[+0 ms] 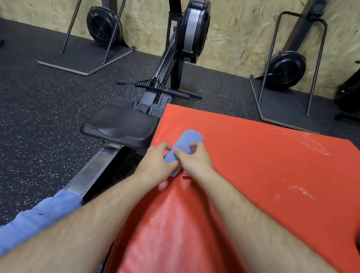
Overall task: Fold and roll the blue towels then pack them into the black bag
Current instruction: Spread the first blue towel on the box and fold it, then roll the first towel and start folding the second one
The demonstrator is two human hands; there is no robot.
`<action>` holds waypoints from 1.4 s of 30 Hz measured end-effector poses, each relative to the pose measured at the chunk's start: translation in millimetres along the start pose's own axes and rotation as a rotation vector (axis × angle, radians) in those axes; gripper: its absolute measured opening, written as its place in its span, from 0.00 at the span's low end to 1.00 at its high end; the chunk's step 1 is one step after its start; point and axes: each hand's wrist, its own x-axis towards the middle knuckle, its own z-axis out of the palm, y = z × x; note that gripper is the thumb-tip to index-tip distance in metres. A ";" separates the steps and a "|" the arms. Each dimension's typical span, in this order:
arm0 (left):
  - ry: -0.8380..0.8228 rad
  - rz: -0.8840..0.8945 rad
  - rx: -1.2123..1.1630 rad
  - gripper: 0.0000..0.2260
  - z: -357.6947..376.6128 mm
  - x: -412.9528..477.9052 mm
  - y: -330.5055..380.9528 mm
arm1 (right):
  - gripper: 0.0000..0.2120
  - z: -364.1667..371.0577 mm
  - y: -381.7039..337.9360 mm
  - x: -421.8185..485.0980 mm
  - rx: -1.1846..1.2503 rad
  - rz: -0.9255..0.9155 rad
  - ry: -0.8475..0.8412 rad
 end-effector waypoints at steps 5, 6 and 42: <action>-0.037 0.058 -0.195 0.25 8.5 -1.5 4.4 | 0.28 15.9 -4.8 7.0 0.157 -0.033 0.021; -0.036 0.059 -0.223 0.25 6.5 -0.4 4.5 | 0.28 16.7 -7.1 8.3 0.196 -0.034 0.027; -0.053 0.217 0.447 0.21 -74.7 -47.5 -42.4 | 0.13 46.5 -41.7 -83.6 -0.682 -0.599 0.022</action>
